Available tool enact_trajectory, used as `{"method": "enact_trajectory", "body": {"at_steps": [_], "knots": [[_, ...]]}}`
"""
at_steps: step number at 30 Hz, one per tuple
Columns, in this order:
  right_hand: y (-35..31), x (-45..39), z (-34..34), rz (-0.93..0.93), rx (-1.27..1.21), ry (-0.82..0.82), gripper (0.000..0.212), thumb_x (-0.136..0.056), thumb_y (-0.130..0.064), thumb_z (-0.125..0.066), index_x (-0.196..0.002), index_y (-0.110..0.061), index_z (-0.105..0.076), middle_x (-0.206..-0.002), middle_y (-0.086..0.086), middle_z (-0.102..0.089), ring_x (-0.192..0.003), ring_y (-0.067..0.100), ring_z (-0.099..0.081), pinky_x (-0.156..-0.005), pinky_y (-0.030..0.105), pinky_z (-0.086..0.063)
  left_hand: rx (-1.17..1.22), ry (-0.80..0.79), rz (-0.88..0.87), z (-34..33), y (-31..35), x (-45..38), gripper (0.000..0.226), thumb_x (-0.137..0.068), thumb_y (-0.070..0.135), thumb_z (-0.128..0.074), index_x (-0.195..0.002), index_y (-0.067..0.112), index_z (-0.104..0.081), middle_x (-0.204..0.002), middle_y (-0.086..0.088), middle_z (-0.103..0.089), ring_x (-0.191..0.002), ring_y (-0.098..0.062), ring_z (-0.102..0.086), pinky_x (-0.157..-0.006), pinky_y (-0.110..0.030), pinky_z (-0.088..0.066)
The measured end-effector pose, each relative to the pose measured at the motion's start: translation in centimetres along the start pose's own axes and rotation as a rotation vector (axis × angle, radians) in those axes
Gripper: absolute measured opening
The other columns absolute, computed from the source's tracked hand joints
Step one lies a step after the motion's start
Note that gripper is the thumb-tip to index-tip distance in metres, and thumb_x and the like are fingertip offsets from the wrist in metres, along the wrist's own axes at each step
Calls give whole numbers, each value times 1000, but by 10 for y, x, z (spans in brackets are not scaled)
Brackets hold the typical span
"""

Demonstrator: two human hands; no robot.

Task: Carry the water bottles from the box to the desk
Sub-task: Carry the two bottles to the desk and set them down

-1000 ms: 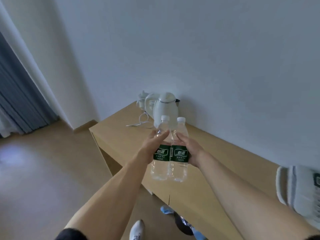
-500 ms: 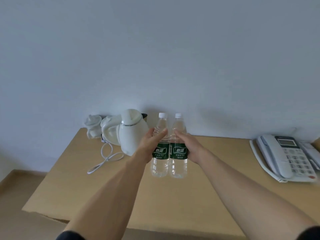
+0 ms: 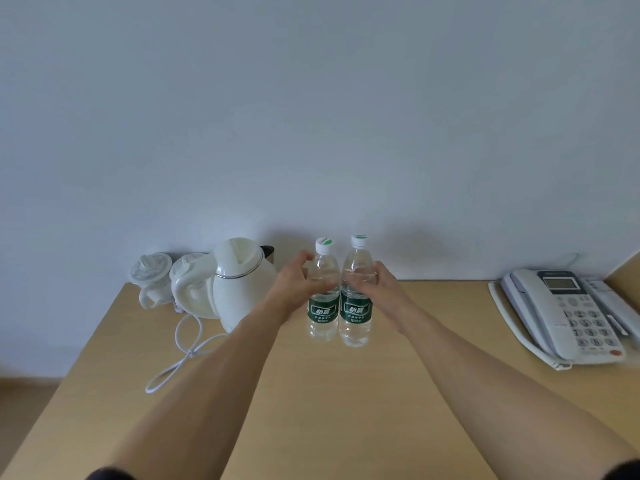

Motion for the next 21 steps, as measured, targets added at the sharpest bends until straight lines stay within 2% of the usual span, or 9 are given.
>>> {"method": "enact_trajectory", "body": {"at_steps": [2, 4, 6, 10, 16, 18, 21], "knots": [[-4, -6, 3, 49, 23, -10, 42, -79, -30, -85, -109, -24, -57, -101, -8, -72, -84, -3, -69, -70, 17, -49, -106, 62, -41, 7, 8, -4, 61, -64, 29, -90, -116, 18, -59, -102, -4, -73, -95, -23, -71, -90, -46, -58], [-8, -12, 6, 88, 52, -7, 43, -78, -23, -86, -110, -22, -58, -105, -4, -72, -91, 5, -69, -78, 23, -52, -184, 118, -80, 11, 15, -6, 59, -67, 28, -92, -115, 18, -60, -100, 2, -69, -92, -21, -69, -84, -39, -58], [-11, -16, 8, 108, 93, 3, 49, -76, -22, -88, -114, -23, -58, -111, -3, -71, -101, 12, -68, -88, 32, -54, -235, 155, -101, 13, 17, -9, 58, -70, 26, -91, -117, 17, -59, -104, 1, -67, -96, -21, -67, -85, -38, -55], [-15, -22, 10, 130, 202, 27, 56, -71, -25, -90, -119, -25, -59, -116, -6, -69, -108, 12, -64, -94, 36, -51, -276, 199, -83, 16, 13, -12, 58, -70, 24, -91, -119, 20, -59, -111, 2, -67, -102, -19, -65, -90, -37, -52], [-11, -26, 15, 129, 262, 47, 63, -71, -24, -91, -125, -22, -59, -123, -3, -67, -114, 17, -62, -100, 41, -50, -290, 246, -56, 20, 7, -10, 51, -73, 20, -89, -115, 24, -60, -103, 12, -66, -93, -8, -62, -71, -16, -43], [-10, -27, 16, 121, 253, 49, 61, -71, -22, -91, -123, -24, -59, -122, -4, -67, -113, 17, -63, -101, 42, -50, -287, 251, -34, 20, 9, -11, 50, -74, 20, -88, -115, 22, -59, -100, 12, -65, -94, -10, -63, -71, -18, -43], [-12, -30, 16, 112, 266, 52, 59, -71, -21, -91, -120, -27, -58, -118, -7, -67, -113, 16, -62, -97, 37, -50, -336, 257, -12, 19, 14, -13, 53, -74, 21, -87, -119, 17, -60, -106, 4, -68, -99, -17, -64, -80, -27, -45]]}}
Point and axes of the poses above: each hand's wrist, its own x-axis away from the middle knuckle, its own z-axis out of the back of the hand, y = z × x, the point moved 10 cm from there along -x, towards the middle knuckle
